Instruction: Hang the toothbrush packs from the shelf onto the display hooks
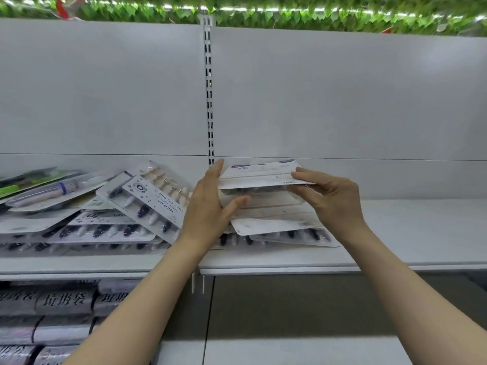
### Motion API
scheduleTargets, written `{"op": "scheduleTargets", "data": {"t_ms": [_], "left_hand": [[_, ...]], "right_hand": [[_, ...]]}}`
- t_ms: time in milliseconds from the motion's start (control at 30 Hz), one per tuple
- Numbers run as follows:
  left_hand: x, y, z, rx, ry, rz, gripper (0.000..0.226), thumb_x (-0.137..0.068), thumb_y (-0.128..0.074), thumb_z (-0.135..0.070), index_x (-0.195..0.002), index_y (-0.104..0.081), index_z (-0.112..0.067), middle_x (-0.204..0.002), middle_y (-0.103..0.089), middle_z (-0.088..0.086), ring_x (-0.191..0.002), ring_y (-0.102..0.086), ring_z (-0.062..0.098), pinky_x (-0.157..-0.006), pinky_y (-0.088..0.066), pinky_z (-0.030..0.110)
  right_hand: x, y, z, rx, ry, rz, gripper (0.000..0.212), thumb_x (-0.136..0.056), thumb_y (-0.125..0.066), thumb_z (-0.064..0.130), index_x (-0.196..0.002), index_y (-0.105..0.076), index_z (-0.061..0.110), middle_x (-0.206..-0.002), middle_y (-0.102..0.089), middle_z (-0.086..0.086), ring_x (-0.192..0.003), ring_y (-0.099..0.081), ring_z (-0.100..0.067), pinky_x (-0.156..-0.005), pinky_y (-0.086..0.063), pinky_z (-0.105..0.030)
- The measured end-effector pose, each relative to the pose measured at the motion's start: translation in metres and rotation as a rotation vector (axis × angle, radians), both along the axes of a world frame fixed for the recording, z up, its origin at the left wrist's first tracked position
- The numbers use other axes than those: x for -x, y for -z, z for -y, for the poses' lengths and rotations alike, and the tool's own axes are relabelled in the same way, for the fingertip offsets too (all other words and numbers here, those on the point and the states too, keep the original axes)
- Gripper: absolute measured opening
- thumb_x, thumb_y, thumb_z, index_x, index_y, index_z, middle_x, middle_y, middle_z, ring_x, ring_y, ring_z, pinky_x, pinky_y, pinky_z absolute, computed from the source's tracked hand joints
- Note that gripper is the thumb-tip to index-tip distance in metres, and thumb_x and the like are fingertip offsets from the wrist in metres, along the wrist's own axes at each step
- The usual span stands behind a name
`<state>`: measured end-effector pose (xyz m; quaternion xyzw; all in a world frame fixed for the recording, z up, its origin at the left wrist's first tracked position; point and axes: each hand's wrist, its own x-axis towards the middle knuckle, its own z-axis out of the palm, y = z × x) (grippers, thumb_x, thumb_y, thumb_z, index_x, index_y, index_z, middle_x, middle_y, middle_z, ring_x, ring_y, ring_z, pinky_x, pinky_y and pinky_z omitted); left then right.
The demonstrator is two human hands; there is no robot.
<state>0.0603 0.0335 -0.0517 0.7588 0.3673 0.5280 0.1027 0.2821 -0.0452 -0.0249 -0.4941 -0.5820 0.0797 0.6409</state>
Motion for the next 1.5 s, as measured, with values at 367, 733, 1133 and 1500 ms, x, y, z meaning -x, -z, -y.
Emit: {"op": "scheduleTargets", "data": {"t_ms": [367,733,1133,1500], "left_hand": [[-0.025,-0.030,0.011,0.143,0.102,-0.006,0.078,-0.087,-0.050,-0.062,-0.148,-0.038,-0.016,-0.150,-0.046,0.000,-0.138,-0.042,0.017,-0.101,-0.032,0.022],[-0.036,-0.054,0.022,0.417,0.091,0.321,0.110,-0.083,-0.068,-0.057,-0.158,0.007,-0.028,-0.163,0.022,0.010,-0.152,-0.007,0.029,-0.119,-0.015,0.040],[-0.019,-0.060,0.017,0.262,0.114,0.541,0.101,-0.080,-0.082,-0.030,-0.156,-0.016,-0.034,-0.153,-0.036,-0.001,-0.137,-0.039,0.015,-0.114,-0.033,0.036],[-0.002,-0.052,0.008,0.210,0.137,0.495,0.084,-0.084,-0.077,-0.019,-0.150,-0.028,-0.040,-0.148,-0.044,-0.011,-0.105,-0.064,0.009,-0.096,-0.054,0.044]], "right_hand": [[0.029,-0.011,0.006,-0.026,-0.374,-1.012,0.047,-0.091,-0.066,0.030,-0.116,-0.065,-0.009,-0.113,-0.071,-0.025,-0.103,-0.072,-0.034,-0.084,-0.061,-0.030],[0.078,0.006,0.002,0.122,-0.700,-1.396,0.052,-0.094,-0.063,0.029,-0.134,-0.057,-0.003,-0.122,-0.067,-0.027,-0.113,-0.068,-0.032,-0.090,-0.056,-0.032],[0.077,0.001,0.014,0.313,-0.570,-0.896,0.035,-0.085,-0.070,0.028,-0.113,-0.071,0.008,-0.112,-0.075,-0.010,-0.098,-0.071,-0.021,-0.084,-0.058,-0.030],[0.034,-0.025,0.003,0.098,-0.312,-0.794,0.035,-0.083,-0.076,0.013,-0.116,-0.064,0.008,-0.106,-0.076,-0.012,-0.097,-0.074,-0.025,-0.081,-0.062,-0.037]]}}
